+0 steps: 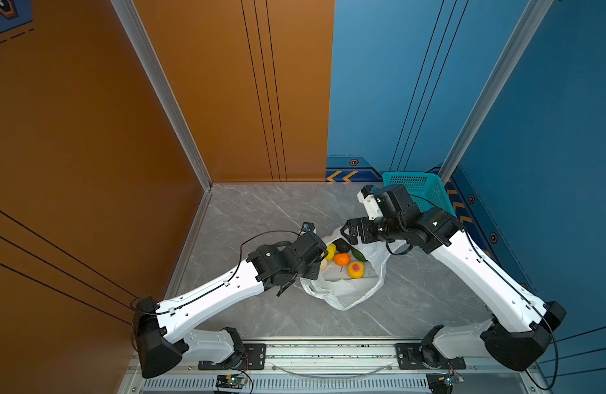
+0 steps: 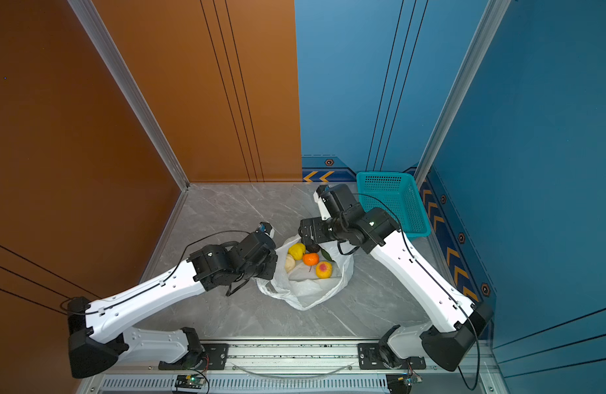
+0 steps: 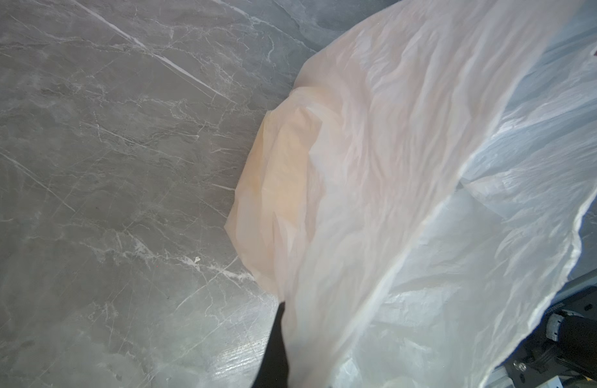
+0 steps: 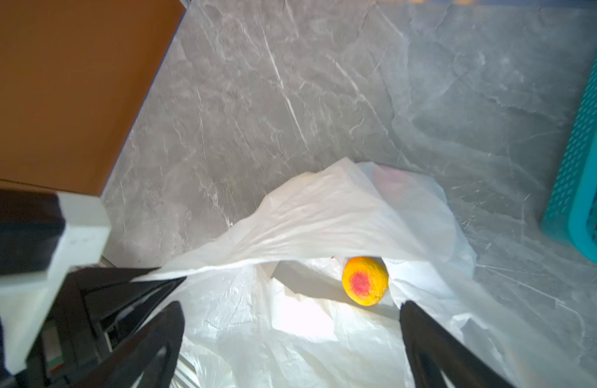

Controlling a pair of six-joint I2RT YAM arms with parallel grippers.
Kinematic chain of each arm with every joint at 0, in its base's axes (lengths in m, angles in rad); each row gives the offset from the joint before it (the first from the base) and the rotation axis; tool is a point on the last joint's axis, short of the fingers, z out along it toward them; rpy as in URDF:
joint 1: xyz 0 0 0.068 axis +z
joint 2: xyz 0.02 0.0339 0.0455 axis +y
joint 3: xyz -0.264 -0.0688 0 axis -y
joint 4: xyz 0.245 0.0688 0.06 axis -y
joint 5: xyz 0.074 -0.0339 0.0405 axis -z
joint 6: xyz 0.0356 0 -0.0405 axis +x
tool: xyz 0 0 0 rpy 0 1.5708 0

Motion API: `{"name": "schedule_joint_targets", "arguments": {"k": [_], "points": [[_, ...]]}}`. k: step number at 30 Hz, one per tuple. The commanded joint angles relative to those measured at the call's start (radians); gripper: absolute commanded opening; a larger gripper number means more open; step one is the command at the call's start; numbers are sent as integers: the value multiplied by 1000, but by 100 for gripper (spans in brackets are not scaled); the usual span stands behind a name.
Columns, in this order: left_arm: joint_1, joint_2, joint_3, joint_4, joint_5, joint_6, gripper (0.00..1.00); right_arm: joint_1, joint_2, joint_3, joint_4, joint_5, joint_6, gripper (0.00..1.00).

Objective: Untie the knot of the plastic bag and take out the fruit
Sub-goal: Place the fruit in the basket, then pick up the fruit from the plastic bag.

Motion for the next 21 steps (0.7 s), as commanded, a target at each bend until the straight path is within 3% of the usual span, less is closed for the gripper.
{"name": "schedule_joint_targets", "arguments": {"k": [1, 9, 21], "points": [[-2, 2, 37, 1, 0, 21, 0, 66, -17, -96, 10, 56, 41, 100], [-1, 0, 49, 1, 4, 19, 0, 167, -25, -322, 148, 119, 94, 100], [-19, -5, 33, 62, 41, 23, 0, 164, 56, -543, 401, 186, 136, 99]]}}
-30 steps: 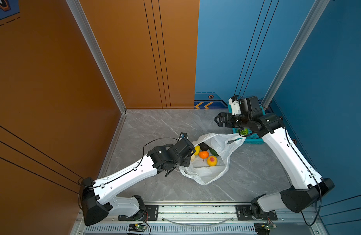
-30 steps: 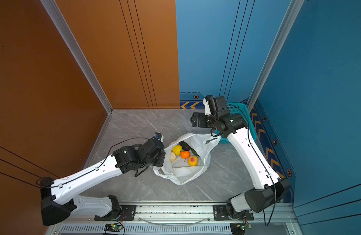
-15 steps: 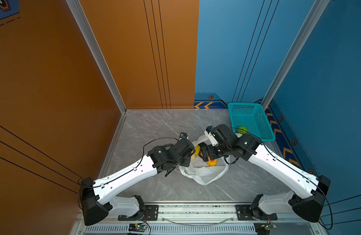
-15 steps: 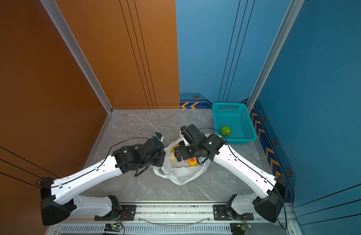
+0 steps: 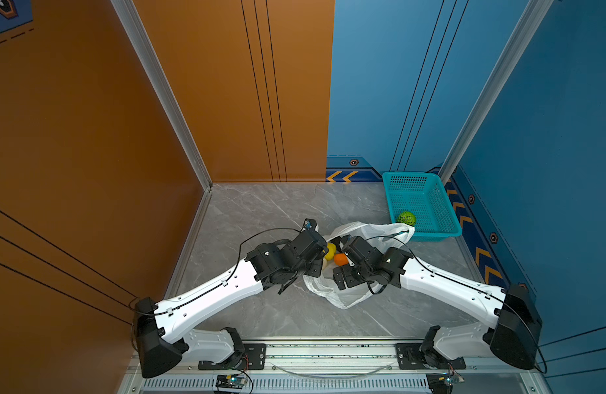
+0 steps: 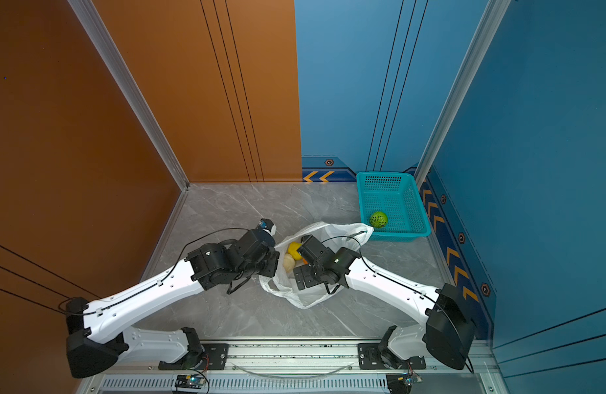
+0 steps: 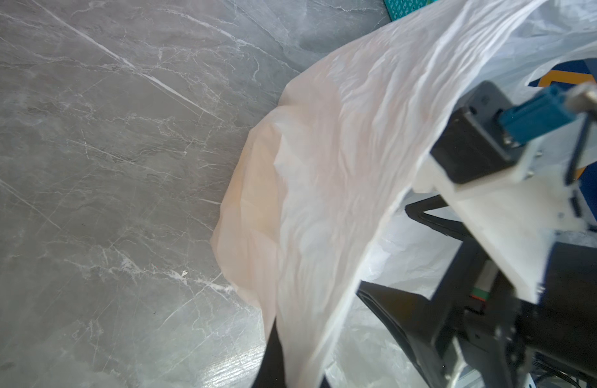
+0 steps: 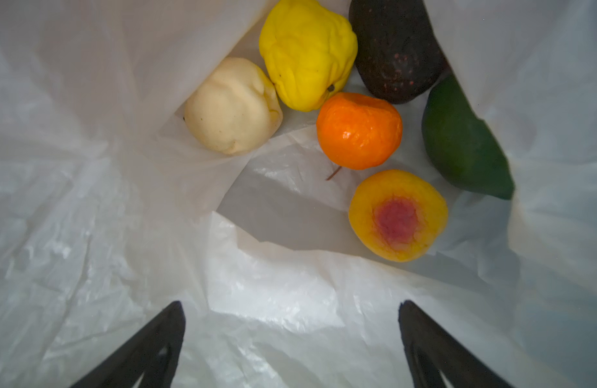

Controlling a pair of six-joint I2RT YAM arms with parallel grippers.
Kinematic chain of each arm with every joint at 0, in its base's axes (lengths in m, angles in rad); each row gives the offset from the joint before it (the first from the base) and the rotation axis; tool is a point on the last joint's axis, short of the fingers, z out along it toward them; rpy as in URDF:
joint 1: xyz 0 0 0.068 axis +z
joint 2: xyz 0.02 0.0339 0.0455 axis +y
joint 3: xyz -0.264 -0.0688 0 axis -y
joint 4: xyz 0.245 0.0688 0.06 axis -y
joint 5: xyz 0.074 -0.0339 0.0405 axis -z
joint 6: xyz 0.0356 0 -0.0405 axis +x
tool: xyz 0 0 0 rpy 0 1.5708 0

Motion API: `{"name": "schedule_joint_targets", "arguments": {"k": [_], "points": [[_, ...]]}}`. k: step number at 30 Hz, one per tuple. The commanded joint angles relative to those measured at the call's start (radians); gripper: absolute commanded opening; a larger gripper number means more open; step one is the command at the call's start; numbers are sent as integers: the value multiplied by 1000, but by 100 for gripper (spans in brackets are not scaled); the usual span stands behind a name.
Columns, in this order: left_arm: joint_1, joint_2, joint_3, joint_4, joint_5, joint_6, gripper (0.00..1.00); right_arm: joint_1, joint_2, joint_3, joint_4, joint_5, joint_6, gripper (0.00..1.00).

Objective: Untie the knot of the plastic bag and take out the fruit
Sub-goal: Pick up the fruit from the plastic bag.

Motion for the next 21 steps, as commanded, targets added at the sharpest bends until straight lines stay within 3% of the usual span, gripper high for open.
{"name": "schedule_joint_targets", "arguments": {"k": [1, 12, 21], "points": [[-13, -3, 2, 22, 24, 14, 0, -12, 37, -29, 101, 60, 35, 99], [-28, -13, -27, 42, 39, 17, 0, -87, 72, -100, 197, 181, 97, 100], [-34, -4, -42, 60, 49, 19, 0, -139, 140, -97, 220, 118, 111, 95]]}}
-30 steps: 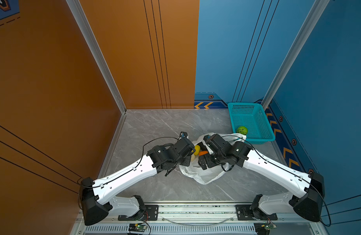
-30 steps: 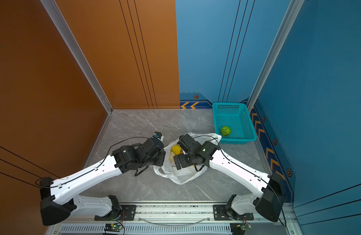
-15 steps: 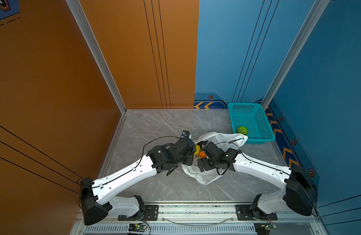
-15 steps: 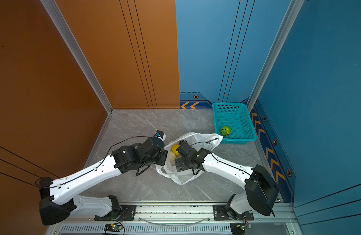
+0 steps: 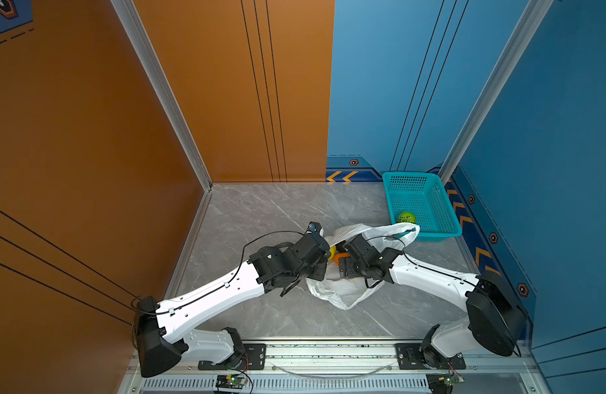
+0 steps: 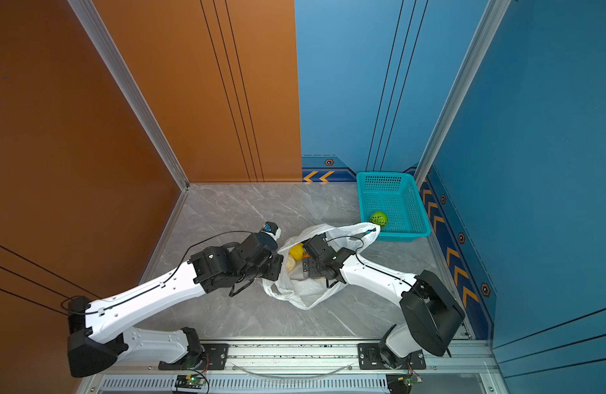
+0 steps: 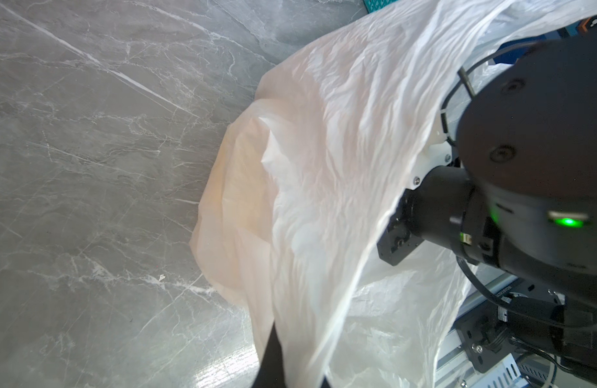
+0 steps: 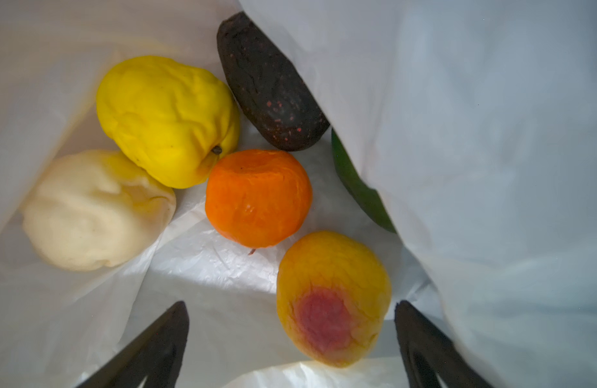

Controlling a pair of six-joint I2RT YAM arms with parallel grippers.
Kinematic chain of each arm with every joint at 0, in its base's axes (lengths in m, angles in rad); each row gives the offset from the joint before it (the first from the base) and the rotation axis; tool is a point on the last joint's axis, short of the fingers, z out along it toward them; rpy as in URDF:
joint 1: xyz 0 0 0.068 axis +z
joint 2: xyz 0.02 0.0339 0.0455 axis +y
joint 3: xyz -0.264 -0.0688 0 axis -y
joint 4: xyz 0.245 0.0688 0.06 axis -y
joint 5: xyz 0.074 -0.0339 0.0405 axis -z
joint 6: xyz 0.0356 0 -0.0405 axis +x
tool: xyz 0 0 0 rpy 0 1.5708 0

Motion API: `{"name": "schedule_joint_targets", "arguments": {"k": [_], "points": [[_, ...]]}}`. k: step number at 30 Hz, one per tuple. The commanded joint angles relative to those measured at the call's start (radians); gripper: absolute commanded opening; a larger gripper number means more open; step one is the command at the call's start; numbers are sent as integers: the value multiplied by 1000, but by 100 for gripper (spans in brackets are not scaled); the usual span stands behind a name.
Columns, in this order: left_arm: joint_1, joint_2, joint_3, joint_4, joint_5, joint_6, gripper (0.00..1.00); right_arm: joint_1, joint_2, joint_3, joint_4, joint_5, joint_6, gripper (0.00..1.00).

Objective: Untie the knot of the plastic bag and take out the fruit
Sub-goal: Pick up the fruit from the plastic bag.

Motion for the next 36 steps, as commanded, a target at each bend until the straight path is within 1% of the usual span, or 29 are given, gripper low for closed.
{"name": "schedule_joint_targets", "arguments": {"k": [1, 9, 16, 19, 22, 25, 28, 36], "points": [[-10, -4, -18, 19, 17, 17, 0, -24, 34, -6, 20, -21, 24, 94], [-17, -6, -31, 22, 17, 14, 0, -42, 88, -1, 53, -83, 38, 90], [-22, -1, -37, 27, 15, 13, 0, -22, 132, 3, 70, -69, 60, 83], [-24, -1, -38, 26, 15, 13, 0, -20, 142, 9, 73, -55, 62, 75], [-27, -6, -44, 26, 12, 11, 0, -18, 140, 11, 73, -53, 63, 64], [-27, -7, -47, 25, 10, 10, 0, -13, 125, 7, 72, -53, 65, 54], [-28, -4, -46, 26, 7, 8, 0, -4, 99, 3, 59, -53, 68, 48], [-29, -5, -43, 26, -12, 11, 0, 38, -16, 13, -8, -66, 83, 47]]}}
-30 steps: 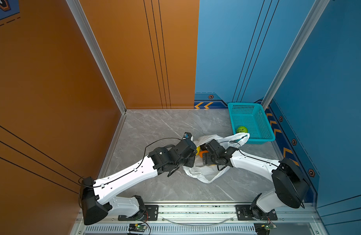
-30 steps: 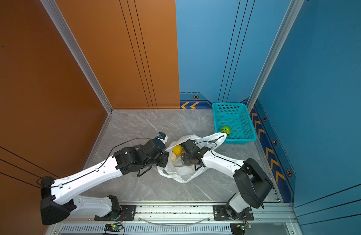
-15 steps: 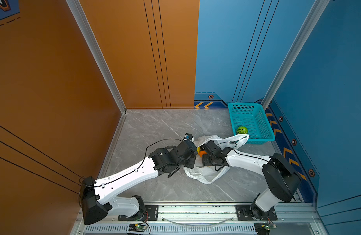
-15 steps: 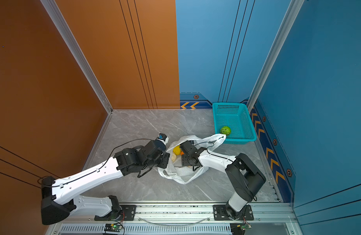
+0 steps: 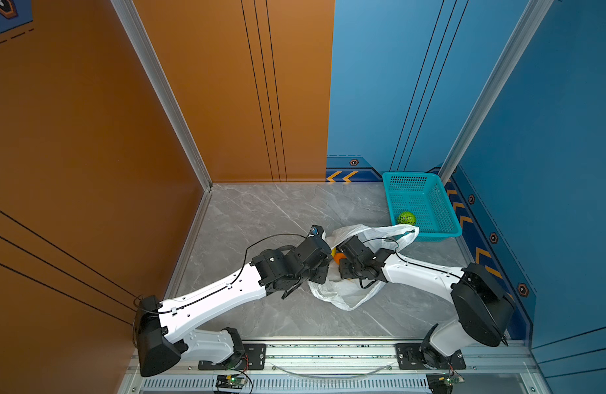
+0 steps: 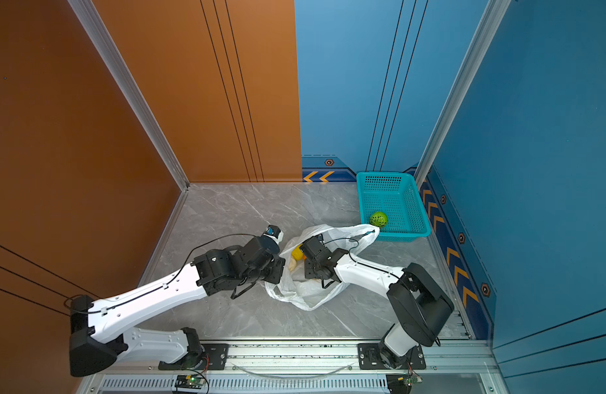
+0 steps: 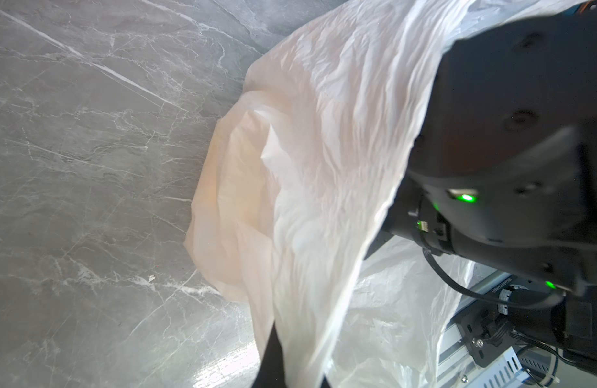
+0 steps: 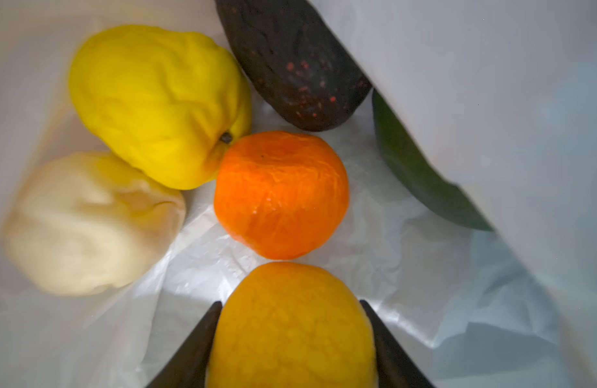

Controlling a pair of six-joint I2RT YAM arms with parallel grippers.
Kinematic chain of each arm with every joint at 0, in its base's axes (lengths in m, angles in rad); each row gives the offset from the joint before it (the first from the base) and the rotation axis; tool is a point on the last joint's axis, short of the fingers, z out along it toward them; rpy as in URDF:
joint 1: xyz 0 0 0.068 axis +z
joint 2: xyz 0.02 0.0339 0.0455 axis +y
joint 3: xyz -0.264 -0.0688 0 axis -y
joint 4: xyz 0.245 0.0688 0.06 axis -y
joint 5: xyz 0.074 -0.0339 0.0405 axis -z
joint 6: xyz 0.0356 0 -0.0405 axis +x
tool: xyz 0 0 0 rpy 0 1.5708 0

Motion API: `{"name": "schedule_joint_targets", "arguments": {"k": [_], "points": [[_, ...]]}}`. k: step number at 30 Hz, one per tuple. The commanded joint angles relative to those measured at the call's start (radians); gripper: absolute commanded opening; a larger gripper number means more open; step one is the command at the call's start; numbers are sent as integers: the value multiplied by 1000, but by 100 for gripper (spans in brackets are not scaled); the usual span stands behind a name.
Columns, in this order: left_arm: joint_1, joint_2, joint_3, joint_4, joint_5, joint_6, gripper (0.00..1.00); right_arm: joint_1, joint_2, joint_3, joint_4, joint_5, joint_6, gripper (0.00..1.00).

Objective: Untie the knot of the plastic bag and take out the fruit
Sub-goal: Pick up the fruit from the plastic bag, then place the fruit in the basket.

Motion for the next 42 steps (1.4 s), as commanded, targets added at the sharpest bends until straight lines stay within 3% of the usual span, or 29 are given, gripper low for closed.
{"name": "schedule_joint_targets", "arguments": {"k": [1, 12, 18, 21, 30, 35, 42], "points": [[-11, -4, -7, -1, -19, 11, 0, 18, -64, 18, -69, -7, 25, 47], [-1, 3, 7, -2, -33, 18, 0, 66, -242, 176, -287, -24, 18, 47], [0, 8, 10, -1, -29, 22, 0, -14, -280, 332, -377, -67, -35, 46], [2, 10, 15, -1, -29, 25, 0, -79, -275, 426, -403, -103, -80, 46], [3, 13, 23, -3, -23, 31, 0, -471, -162, 620, -402, -194, -229, 46], [4, 9, 23, -16, -19, 31, 0, -670, -63, 627, -308, -244, -252, 46], [10, -3, 37, -68, -40, 27, 0, -866, 114, 619, -203, -258, -272, 45]]}}
